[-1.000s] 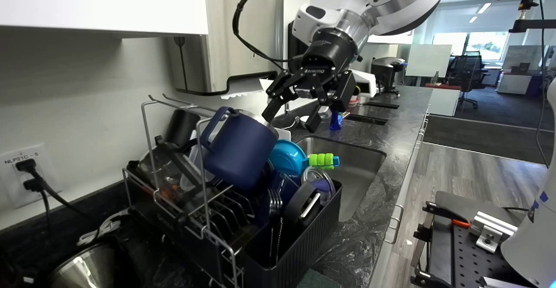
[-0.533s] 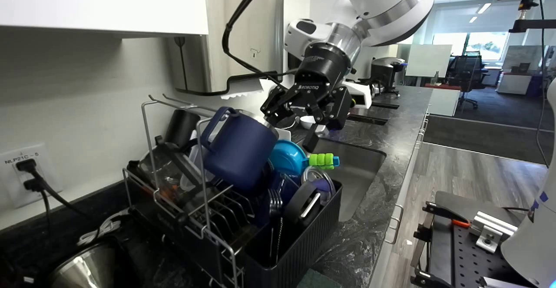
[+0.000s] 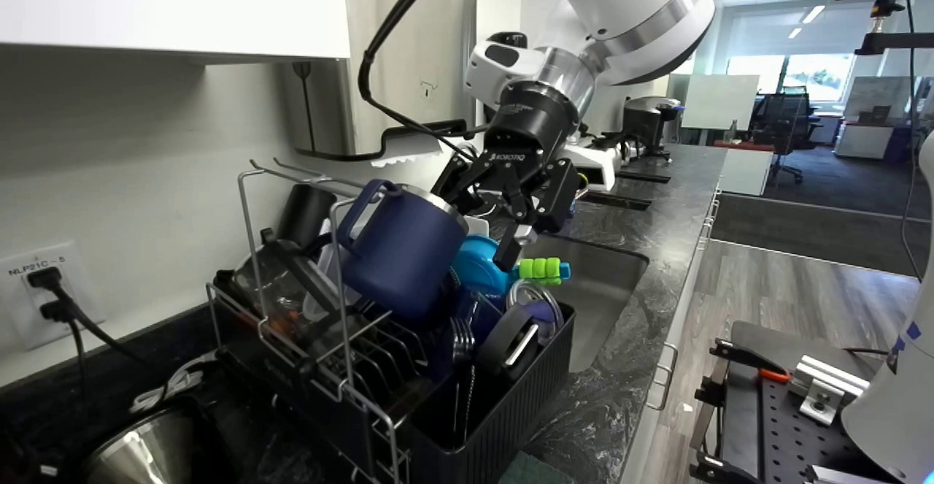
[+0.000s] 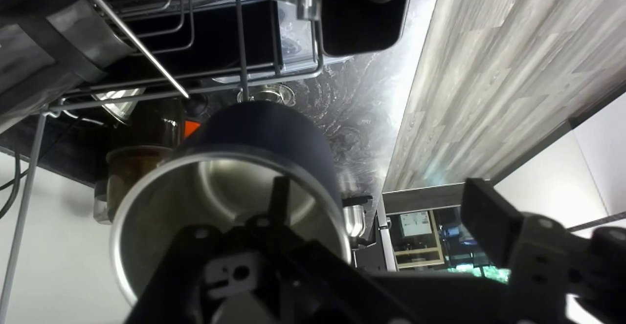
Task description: Take the blue travel mug from the plate rack and place is on the edge of the sink
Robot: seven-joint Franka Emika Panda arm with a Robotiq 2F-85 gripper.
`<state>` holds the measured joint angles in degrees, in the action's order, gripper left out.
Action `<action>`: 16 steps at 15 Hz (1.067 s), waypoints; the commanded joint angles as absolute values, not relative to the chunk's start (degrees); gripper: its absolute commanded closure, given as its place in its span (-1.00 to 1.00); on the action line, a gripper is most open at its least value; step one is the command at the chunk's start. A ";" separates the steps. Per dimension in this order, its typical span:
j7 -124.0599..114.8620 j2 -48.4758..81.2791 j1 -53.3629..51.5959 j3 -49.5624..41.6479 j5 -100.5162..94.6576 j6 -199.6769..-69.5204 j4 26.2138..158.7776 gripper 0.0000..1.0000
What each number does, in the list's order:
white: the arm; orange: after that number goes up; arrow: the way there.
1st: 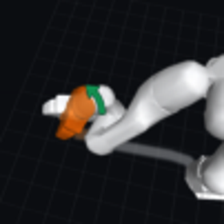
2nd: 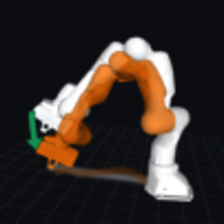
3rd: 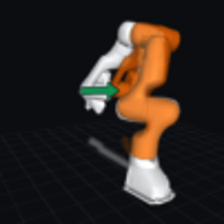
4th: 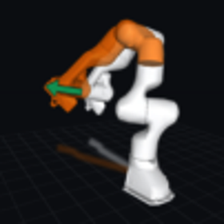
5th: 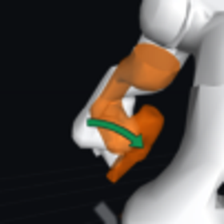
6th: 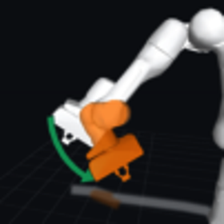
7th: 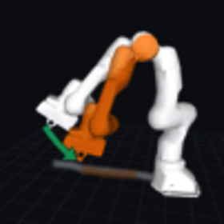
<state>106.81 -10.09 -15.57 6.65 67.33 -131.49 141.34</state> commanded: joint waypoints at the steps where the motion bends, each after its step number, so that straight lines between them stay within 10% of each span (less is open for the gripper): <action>1: 109.74 -8.53 -14.27 7.89 69.37 -130.75 140.27 -0.19; 9: 110.00 -8.51 -14.04 7.89 69.21 -130.63 140.60 0.93; 16: 111.28 -9.23 -13.92 7.97 69.81 -129.34 140.61 0.96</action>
